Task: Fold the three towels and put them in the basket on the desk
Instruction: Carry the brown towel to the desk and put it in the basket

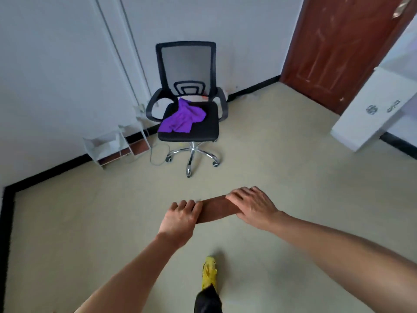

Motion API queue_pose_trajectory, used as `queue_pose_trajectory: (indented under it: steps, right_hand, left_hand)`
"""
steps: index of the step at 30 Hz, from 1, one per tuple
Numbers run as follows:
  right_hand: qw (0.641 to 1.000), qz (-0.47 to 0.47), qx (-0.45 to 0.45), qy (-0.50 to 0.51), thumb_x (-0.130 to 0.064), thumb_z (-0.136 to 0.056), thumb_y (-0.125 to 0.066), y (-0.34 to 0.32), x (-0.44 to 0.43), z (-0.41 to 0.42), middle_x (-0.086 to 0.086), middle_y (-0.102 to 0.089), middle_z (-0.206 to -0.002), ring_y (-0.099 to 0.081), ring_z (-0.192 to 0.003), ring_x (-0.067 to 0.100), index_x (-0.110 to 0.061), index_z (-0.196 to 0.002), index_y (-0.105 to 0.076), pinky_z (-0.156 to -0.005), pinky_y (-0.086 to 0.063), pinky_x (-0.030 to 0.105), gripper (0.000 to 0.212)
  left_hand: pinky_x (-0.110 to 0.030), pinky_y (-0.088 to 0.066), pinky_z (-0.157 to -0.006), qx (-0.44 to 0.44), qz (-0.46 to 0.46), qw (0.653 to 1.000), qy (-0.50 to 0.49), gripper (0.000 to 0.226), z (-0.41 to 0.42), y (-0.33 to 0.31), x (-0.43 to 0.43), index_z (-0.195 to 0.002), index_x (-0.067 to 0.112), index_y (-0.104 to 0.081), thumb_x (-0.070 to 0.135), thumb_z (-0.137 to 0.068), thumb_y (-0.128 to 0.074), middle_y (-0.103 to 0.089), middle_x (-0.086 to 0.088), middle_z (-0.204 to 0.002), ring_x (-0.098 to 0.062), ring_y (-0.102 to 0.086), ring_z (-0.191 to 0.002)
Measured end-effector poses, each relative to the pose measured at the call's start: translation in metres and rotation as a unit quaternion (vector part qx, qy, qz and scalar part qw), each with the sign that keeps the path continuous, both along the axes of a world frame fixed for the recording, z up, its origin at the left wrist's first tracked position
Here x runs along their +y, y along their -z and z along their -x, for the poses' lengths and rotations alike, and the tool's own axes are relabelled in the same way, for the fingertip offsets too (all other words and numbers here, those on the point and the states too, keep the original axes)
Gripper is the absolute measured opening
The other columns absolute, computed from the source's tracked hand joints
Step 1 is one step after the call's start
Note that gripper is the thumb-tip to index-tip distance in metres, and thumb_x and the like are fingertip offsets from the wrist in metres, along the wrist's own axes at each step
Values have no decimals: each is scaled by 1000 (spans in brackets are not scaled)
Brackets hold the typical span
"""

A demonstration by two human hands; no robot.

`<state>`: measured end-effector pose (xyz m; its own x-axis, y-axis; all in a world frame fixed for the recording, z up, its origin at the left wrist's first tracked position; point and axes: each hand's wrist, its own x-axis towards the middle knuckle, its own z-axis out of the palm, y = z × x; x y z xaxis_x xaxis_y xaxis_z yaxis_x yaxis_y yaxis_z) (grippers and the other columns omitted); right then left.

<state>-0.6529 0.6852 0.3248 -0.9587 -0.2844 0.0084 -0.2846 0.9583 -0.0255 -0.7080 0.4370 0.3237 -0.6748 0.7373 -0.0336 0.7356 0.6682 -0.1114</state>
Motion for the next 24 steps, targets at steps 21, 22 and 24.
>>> queue_pose_trajectory:
  steps: [21,22,24]
  right_hand:
    - [920,-49,82,381,-29,-73,-71,-37,407,89,2,-67,-107,-65,-89,24,-19,-114,-58,-70,-53,36,44]
    - [918,-50,82,385,-30,-74,-70,-37,430,92,1,-67,-107,-65,-89,24,-20,-115,-58,-71,-53,36,44]
    - [911,-41,86,401,-30,-75,-69,-40,483,98,1,-67,-108,-65,-89,23,-20,-115,-57,-71,-53,36,43]
  left_hand:
    - [-31,-49,-58,58,8,935,351,65,244,-55,507,-116,15,-62,18,-53,-79,-66,1,-85,-21,-61,-69]
    - [-31,-49,-58,53,8,935,350,65,248,-56,532,-116,15,-62,18,-53,-79,-66,1,-86,-21,-61,-69]
    - [-31,-49,-58,40,3,934,355,64,255,-61,592,-115,16,-63,19,-53,-80,-66,1,-86,-20,-62,-69]
